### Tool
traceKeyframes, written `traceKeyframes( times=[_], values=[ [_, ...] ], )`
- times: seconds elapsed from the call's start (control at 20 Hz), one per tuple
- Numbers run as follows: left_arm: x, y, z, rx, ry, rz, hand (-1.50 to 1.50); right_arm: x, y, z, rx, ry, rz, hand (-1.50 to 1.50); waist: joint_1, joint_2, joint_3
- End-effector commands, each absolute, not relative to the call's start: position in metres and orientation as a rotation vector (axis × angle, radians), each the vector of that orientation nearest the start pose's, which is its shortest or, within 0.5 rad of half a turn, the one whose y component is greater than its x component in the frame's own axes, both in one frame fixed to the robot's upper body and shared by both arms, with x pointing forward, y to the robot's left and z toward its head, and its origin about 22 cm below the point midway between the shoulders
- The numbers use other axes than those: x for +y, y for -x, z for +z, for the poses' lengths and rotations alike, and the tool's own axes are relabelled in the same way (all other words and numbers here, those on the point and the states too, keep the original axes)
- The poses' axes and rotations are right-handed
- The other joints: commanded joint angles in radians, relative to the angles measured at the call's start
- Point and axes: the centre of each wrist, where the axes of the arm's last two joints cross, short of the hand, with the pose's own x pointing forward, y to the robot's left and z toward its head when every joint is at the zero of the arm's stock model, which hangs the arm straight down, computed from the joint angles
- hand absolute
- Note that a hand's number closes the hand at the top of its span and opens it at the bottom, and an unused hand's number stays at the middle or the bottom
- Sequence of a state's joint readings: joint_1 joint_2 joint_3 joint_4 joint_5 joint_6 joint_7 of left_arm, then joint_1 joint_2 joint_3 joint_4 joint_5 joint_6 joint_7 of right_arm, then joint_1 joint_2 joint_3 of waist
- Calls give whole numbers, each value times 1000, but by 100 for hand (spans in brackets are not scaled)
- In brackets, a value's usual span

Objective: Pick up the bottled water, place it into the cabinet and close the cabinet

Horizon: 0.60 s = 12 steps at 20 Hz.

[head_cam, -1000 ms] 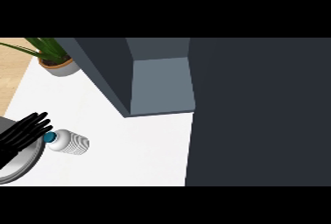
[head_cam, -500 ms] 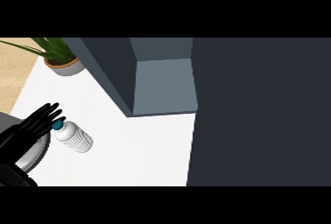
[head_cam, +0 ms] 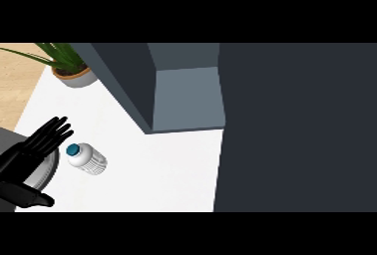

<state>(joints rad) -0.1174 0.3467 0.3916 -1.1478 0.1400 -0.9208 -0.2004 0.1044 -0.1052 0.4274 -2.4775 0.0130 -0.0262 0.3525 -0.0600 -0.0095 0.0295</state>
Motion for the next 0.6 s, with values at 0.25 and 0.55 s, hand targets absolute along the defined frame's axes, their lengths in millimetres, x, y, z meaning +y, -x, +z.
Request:
traceKeyframes(
  times=[0.25,0.55],
  values=[
    [367,-258,-80,-1452,712,-235,150,-185,-120,184,-2000,-281,293,-150,-4,22,-37],
    [340,-285,-57,-1591,722,-434,150,-176,-121,181,-1980,-287,250,-150,16,14,-38]
  ],
)
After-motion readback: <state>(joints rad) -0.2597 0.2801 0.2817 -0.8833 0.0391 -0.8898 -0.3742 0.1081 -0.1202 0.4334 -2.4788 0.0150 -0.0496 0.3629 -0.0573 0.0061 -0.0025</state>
